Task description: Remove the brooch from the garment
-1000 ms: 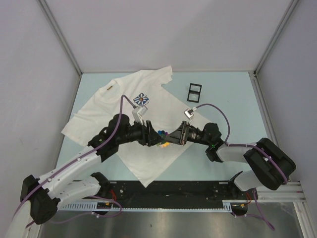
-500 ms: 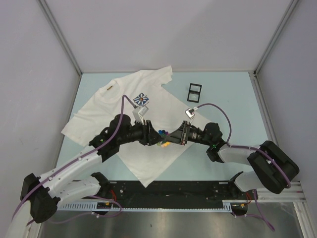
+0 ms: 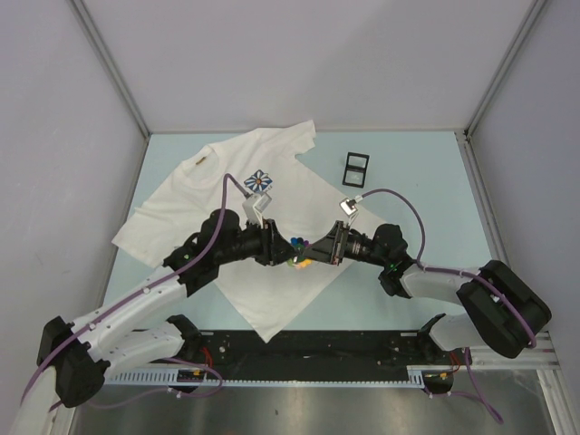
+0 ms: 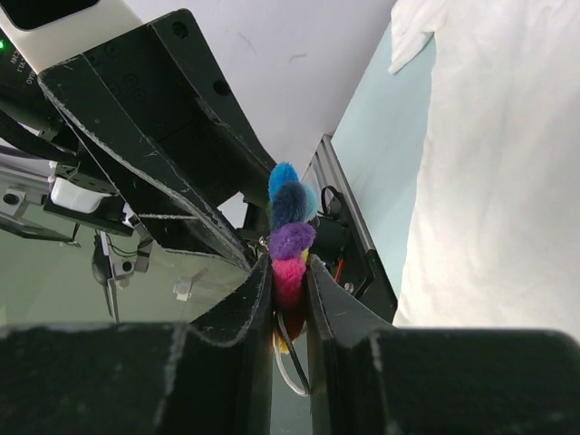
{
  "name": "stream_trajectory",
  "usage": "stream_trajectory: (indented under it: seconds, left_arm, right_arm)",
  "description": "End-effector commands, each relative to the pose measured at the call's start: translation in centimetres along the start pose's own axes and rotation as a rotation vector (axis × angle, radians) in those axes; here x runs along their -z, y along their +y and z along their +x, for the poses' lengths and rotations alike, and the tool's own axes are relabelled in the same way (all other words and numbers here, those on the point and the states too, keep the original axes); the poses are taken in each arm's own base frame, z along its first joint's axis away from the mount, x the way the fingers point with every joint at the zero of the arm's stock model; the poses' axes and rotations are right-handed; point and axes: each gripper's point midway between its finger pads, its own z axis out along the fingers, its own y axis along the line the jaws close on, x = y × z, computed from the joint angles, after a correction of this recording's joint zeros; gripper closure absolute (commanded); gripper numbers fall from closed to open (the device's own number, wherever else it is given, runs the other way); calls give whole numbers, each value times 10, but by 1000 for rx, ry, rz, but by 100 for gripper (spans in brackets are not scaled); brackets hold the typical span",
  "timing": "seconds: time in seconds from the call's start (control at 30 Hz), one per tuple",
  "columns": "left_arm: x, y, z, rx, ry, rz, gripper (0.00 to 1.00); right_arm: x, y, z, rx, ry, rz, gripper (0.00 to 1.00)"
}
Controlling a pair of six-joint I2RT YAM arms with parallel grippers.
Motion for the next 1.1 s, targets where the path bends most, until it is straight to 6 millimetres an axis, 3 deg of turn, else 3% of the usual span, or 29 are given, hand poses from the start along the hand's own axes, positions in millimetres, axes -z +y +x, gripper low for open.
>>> stream_trajectory:
  seconds: [0.0,0.63,1.07]
  left_arm:
    - [3,-21,-7,-5,-28,76,64]
    - [3,-30,3,58,-36,167,69]
    - [0,-43,10,75,15,262,80]
  right_arm:
    - [-2,12,-14,55,-53,-25,100]
    - [-3,18,-8,68,-30,-54,100]
    - [-5,32,0,104,0,-132,100]
